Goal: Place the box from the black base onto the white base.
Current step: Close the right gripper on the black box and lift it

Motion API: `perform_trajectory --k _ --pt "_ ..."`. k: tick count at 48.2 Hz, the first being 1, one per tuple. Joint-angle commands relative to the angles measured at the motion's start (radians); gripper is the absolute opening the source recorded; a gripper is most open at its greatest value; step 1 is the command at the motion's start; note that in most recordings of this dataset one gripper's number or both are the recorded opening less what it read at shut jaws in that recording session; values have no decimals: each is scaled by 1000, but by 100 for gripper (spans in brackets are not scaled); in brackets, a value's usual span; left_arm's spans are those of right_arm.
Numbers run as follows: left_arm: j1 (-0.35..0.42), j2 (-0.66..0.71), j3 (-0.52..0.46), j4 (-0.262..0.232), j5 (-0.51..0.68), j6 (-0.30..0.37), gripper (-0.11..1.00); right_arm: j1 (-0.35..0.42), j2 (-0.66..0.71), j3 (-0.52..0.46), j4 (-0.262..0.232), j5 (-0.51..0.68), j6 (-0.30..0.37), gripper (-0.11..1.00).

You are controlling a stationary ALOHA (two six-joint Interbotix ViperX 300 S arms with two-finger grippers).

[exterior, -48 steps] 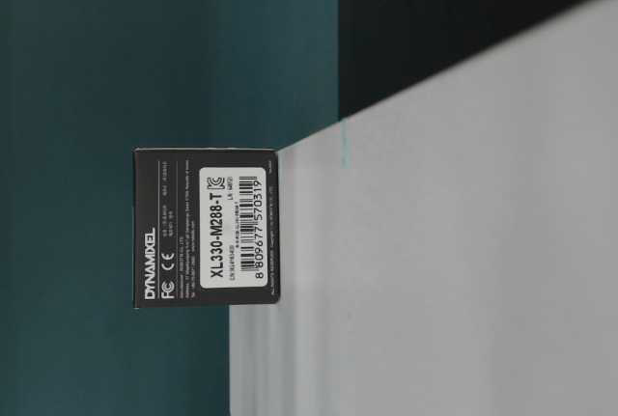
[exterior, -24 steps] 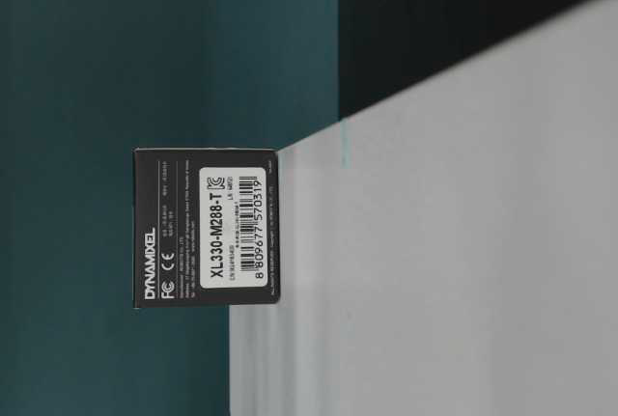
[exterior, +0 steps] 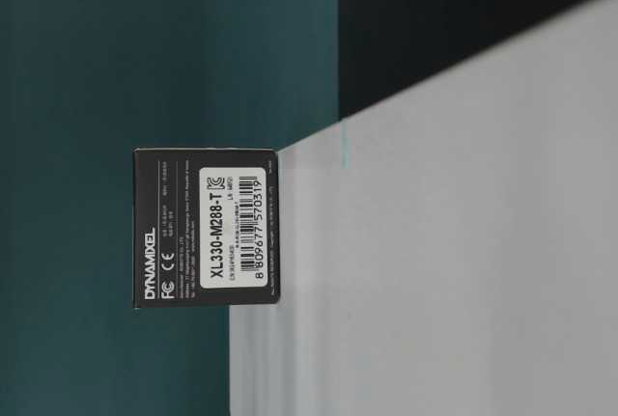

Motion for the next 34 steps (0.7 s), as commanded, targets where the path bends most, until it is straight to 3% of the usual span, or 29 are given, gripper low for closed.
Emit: perform_trajectory --k 1,34 --pt "0 11 -28 2 -5 0 -3 -15 15 -14 -9 -8 2 99" --pt "-9 11 -29 2 -6 0 -3 -26 32 -38 -15 -6 3 99"
